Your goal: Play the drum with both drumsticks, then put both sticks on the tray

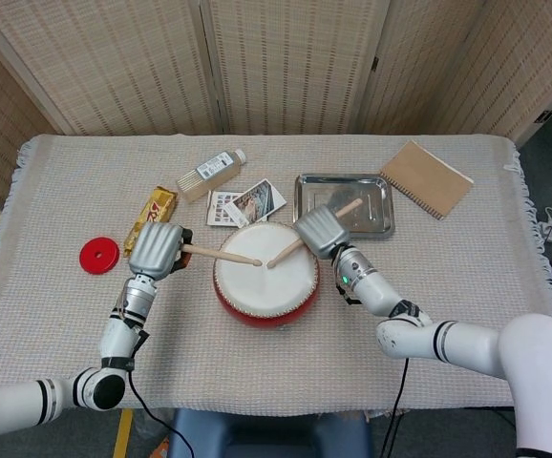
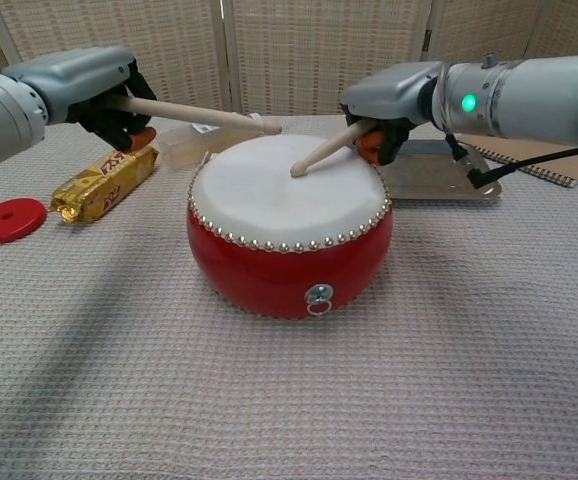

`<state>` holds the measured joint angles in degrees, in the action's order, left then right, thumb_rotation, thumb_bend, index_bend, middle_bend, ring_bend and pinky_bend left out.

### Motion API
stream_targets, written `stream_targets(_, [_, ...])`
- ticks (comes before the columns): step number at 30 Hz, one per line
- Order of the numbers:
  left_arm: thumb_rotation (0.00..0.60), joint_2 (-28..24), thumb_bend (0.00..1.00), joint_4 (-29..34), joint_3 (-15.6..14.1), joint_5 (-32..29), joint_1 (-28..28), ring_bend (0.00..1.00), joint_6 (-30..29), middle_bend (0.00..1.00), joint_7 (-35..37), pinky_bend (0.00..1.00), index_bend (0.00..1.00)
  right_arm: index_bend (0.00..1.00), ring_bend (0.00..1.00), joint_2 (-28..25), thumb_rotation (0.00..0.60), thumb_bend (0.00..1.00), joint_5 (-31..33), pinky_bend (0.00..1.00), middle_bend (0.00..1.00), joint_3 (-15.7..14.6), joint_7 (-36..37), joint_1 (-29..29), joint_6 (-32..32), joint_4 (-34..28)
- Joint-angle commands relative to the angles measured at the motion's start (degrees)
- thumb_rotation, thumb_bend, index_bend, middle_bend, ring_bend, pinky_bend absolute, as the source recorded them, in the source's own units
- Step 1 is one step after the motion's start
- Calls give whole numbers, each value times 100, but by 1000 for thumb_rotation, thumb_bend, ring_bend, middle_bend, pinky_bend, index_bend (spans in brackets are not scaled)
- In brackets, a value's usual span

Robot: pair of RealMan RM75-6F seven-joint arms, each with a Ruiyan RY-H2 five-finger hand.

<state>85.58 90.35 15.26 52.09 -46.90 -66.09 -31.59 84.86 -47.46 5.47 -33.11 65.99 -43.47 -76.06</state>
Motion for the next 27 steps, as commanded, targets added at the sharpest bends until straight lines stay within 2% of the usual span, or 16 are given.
stream_targets(1, [600,157,792,-176,-59,-88,-60,1000,129,1000,-68,1000,1000,1000,1000,-168,600,623,-509,1000,1000,234,499,-163,-404,-229])
stream_targets(4, [600,412,791,-501,-172,-189,-145,1000,257,1000,-248,1000,1000,1000,1000,-439,600,623,-839,1000,1000,382,959,-312,-503,-467])
stream_targets(9, [600,654,791,-828,-283,-324,-206,1000,338,1000,-489,1000,1000,1000,1000,-636,600,623,-966,1000,1000,426,1120,-401,-448,-644])
stream_targets(16, [600,229,792,-203,-3,49,25,1000,-125,1000,-7,1000,1000,1000,1000,-284,600,623,-666,1000,1000,320,776,-254,-64,-225])
stream_targets(23, [600,-128,792,185,147,175,158,1000,-222,1000,276,1000,1000,1000,1000,84,600,623,-224,1000,1000,157,247,-105,153,202])
stream_targets(27, [600,-196,792,171,123,142,216,1000,-170,1000,363,1000,1000,1000,1000,-58,600,623,-430,1000,1000,347,667,-270,-78,-36])
